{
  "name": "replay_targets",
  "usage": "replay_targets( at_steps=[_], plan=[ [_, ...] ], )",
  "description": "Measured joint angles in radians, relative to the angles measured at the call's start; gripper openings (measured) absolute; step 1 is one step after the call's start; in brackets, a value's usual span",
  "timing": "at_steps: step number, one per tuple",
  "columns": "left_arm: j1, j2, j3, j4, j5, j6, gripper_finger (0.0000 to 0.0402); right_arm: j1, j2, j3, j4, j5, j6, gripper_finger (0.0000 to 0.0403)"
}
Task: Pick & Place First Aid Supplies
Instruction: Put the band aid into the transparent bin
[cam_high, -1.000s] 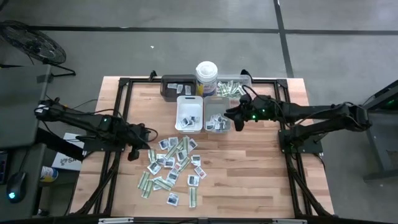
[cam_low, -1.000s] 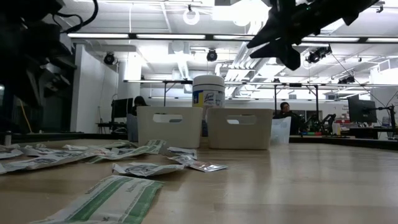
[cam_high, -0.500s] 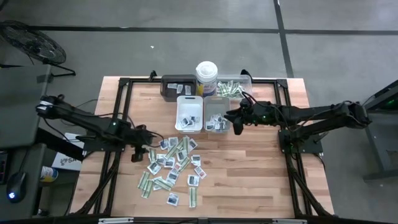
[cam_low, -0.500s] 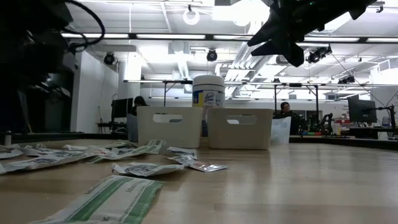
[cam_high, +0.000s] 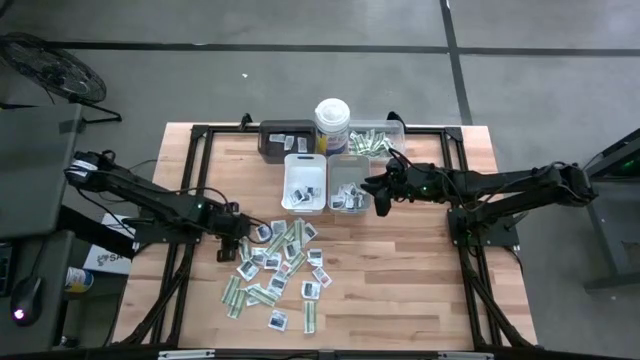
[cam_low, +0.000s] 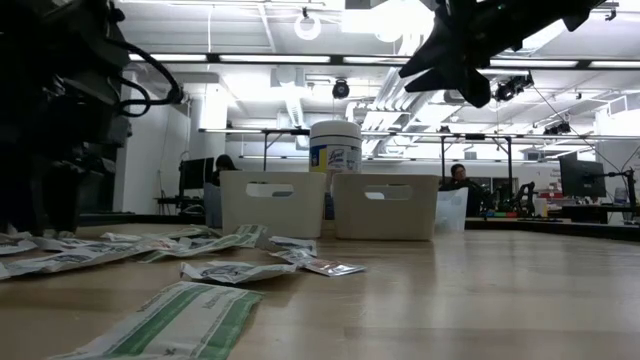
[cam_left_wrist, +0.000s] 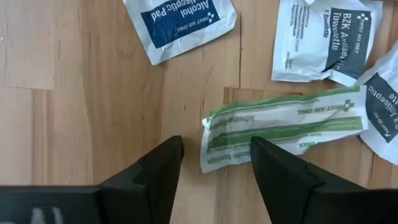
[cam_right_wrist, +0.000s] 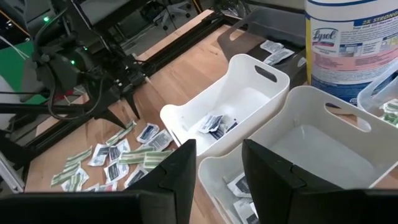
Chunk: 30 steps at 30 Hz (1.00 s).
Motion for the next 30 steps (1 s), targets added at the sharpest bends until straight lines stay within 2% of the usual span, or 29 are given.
replay_targets(
  at_steps=[4,16,24,27,30],
  plan=[
    [0.000,0.042,0.001,-0.006,-0.002,-0.003,0.0168,0.000,0.000,0.000,-0.005,0.000,0.000,0.0124],
    [0.001,0.047,-0.002,0.003,0.012,-0.007,0.0009,0.000,0.000,0.000,-0.021,0.000,0.000,0.0124],
    [0.001,0.012,0.008,-0.006,0.062,-0.011,0.0002,0.000,0.000,0.000,-0.026,0.000,0.000,0.0124],
    [-0.001,-0.025,0.051,-0.082,0.087,-0.014,0.0001,0.000,0.000,0.000,-0.026,-0.002,0.000,0.0124],
    [-0.001,-0.064,0.135,-0.121,0.056,-0.013,0.0001,0.000,0.000,0.000,-0.026,-0.003,0.000,0.0124]
  ],
)
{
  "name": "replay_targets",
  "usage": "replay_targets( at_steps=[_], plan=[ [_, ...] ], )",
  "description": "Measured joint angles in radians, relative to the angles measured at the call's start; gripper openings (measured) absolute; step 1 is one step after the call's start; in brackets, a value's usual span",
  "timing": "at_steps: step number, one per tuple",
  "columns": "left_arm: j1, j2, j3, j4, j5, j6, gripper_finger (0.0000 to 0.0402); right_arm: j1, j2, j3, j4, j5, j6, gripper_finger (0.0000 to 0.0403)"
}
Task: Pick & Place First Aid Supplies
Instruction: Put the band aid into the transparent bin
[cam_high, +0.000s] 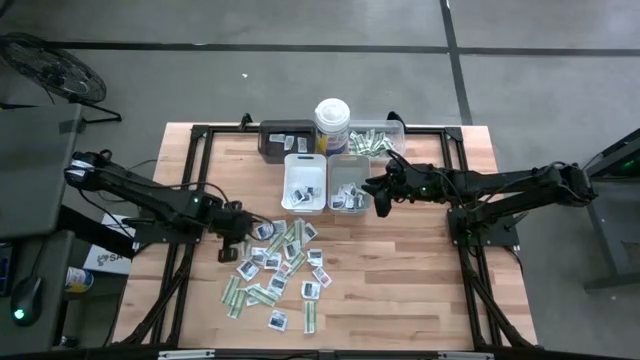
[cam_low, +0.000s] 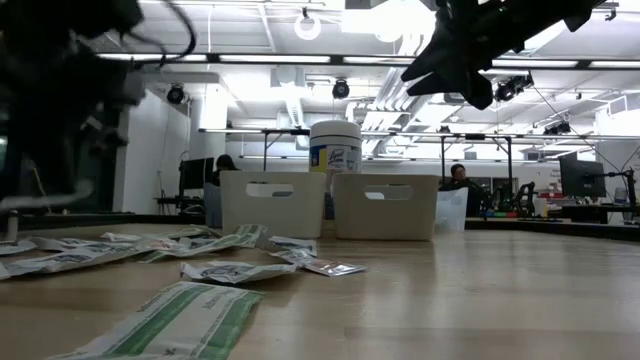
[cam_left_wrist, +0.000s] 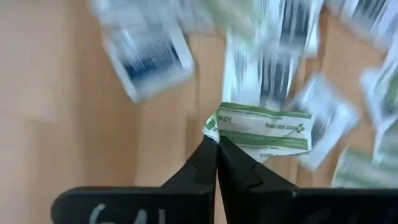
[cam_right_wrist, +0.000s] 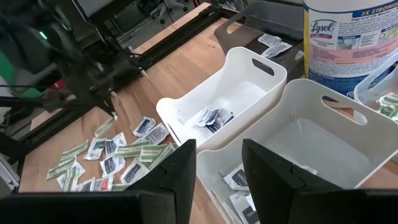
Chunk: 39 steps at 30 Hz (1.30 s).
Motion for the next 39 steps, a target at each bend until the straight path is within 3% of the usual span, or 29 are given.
replay_targets(
  at_steps=[7,14,18,22,27,35,39],
  plan=[
    [0.001,-0.038,0.189,-0.046,-0.150,0.038,0.0000,-0.001,0.000,0.000,0.013,-0.001,-0.017,0.0124],
    [0.001,-0.037,0.371,0.013,-0.462,0.152,0.0000,-0.002,0.000,0.000,0.073,0.002,-0.053,0.0124],
    [0.001,-0.038,0.428,0.114,-0.645,0.244,0.0000,-0.002,0.000,0.000,0.137,0.002,-0.119,0.0124],
    [0.010,-0.037,0.435,0.291,-0.748,0.352,0.0000,-0.002,0.000,0.000,0.216,0.002,-0.262,0.0124],
    [0.102,-0.015,0.436,0.471,-0.721,0.420,0.0000,-0.004,0.000,0.000,0.331,0.007,-0.347,0.0136],
    [0.260,0.112,0.436,0.771,-0.542,0.512,0.0000,-0.051,0.026,0.000,0.510,-0.002,-0.317,0.0206],
    [0.306,0.193,0.437,0.911,-0.506,0.516,0.0000,-0.075,0.059,0.000,0.616,-0.058,-0.309,0.0233]
  ],
)
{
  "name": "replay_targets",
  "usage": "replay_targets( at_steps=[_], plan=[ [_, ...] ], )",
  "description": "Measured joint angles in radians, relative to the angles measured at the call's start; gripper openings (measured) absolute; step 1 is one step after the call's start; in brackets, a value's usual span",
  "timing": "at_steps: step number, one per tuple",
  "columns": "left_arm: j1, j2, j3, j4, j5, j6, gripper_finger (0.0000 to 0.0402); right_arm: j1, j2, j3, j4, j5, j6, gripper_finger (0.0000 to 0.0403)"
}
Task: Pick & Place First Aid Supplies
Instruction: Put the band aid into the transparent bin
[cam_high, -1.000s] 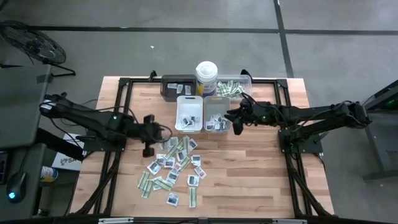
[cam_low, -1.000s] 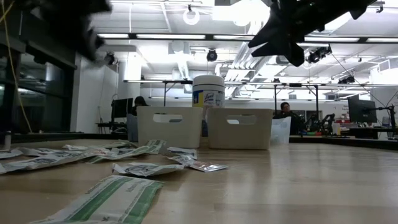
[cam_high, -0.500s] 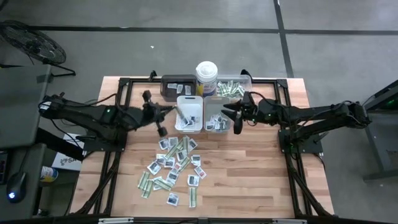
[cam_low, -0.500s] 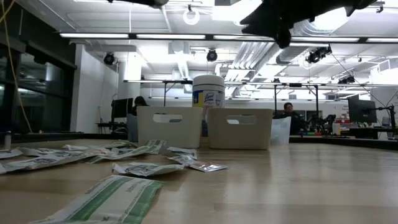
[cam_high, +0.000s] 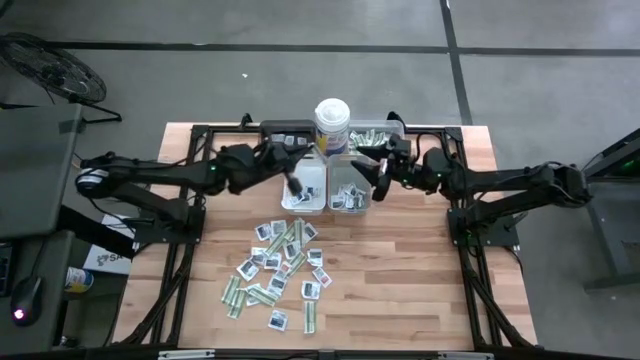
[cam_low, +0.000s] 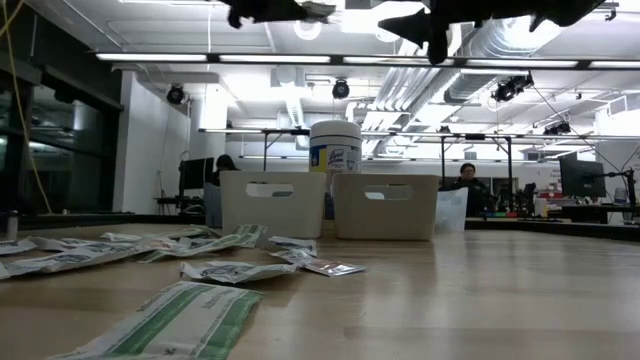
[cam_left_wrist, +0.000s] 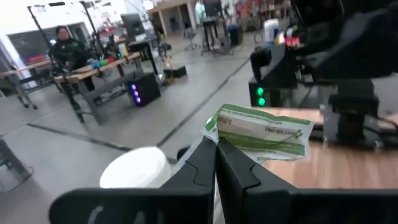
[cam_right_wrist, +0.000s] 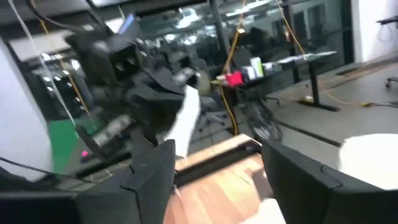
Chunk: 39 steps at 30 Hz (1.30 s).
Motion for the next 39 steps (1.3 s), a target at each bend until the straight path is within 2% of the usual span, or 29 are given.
replay_targets(
  at_steps=[4,9,17,26,31,39],
  plan=[
    [0.030,0.062,0.000,0.147,0.040,0.000,0.0000,-0.005,0.033,0.000,0.053,-0.009,0.012,0.0240],
    [0.037,0.111,0.000,0.242,0.044,-0.001,0.0000,-0.005,0.075,0.000,0.129,-0.031,0.020,0.0241],
    [0.038,0.157,0.000,0.316,0.062,-0.001,0.0000,0.007,0.142,0.000,0.229,-0.040,0.024,0.0241],
    [0.038,0.164,0.000,0.314,0.070,-0.007,0.0000,0.010,0.210,0.000,0.320,-0.030,0.047,0.0235],
    [0.038,0.163,0.000,0.317,0.071,-0.007,0.0000,0.009,0.217,0.000,0.317,-0.020,0.047,0.0211],
    [0.038,0.163,0.000,0.318,0.078,-0.006,0.0000,0.009,0.217,0.000,0.308,0.008,0.025,0.0138]
  ],
)
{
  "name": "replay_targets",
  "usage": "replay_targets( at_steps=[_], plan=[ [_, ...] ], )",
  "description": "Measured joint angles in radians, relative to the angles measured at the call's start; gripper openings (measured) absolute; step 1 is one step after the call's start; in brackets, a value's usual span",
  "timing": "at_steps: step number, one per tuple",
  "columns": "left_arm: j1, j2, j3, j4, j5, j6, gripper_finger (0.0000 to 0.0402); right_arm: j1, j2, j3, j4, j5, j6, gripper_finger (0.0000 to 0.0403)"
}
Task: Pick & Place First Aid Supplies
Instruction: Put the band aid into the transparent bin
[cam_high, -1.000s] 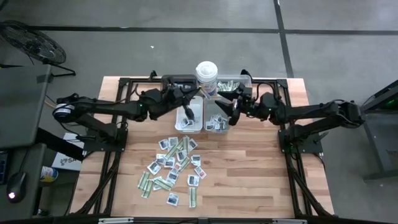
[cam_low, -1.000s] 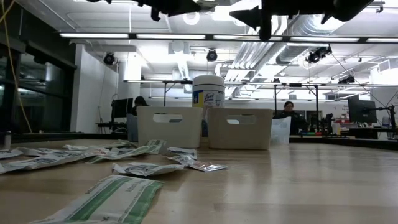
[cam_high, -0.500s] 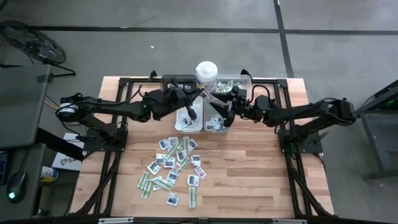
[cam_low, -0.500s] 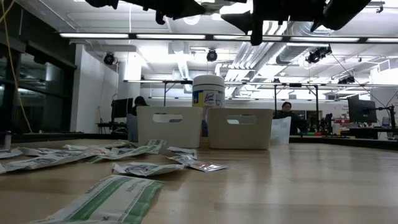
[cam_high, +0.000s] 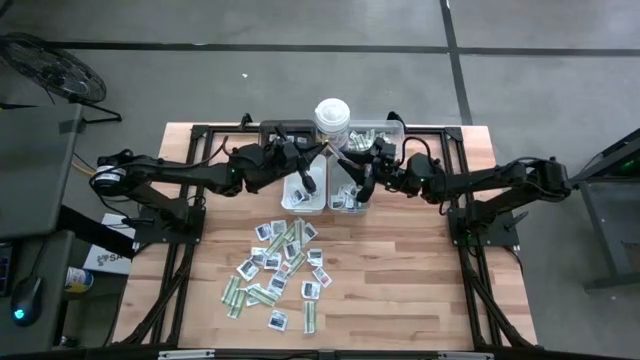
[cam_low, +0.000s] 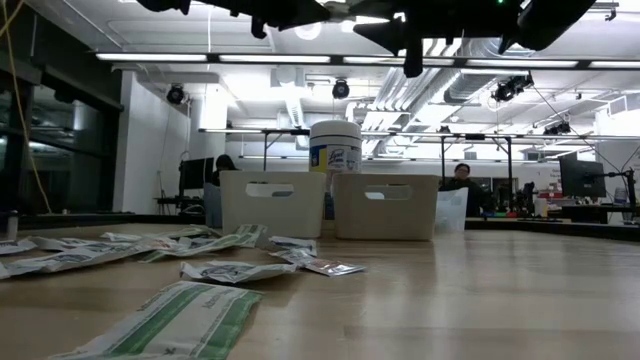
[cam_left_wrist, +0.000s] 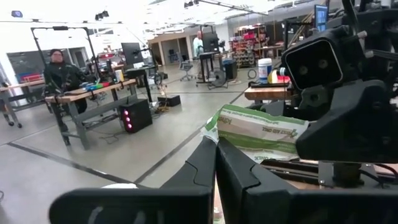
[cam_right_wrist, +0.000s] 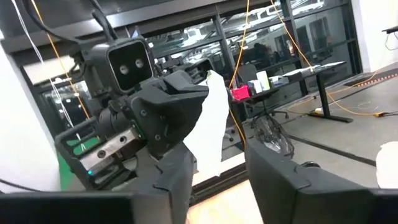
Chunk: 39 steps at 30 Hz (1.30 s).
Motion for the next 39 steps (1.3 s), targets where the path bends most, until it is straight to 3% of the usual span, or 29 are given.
replay_targets(
  at_steps=[17,28,34,39],
  plan=[
    [-0.002,0.000,0.000,-0.022,0.043,-0.002,0.0000,-0.003,0.000,0.000,-0.002,-0.005,0.003,0.0005],
    [-0.002,0.000,0.000,-0.063,0.060,0.011,0.0007,-0.008,-0.001,0.000,-0.004,-0.011,0.026,0.0001],
    [-0.002,-0.011,0.000,-0.077,0.051,0.062,0.0055,-0.049,-0.019,0.000,-0.026,-0.008,0.069,0.0001],
    [-0.002,-0.069,0.000,-0.141,-0.038,0.115,0.0108,-0.109,-0.102,0.000,-0.195,-0.021,0.079,0.0000]
  ],
)
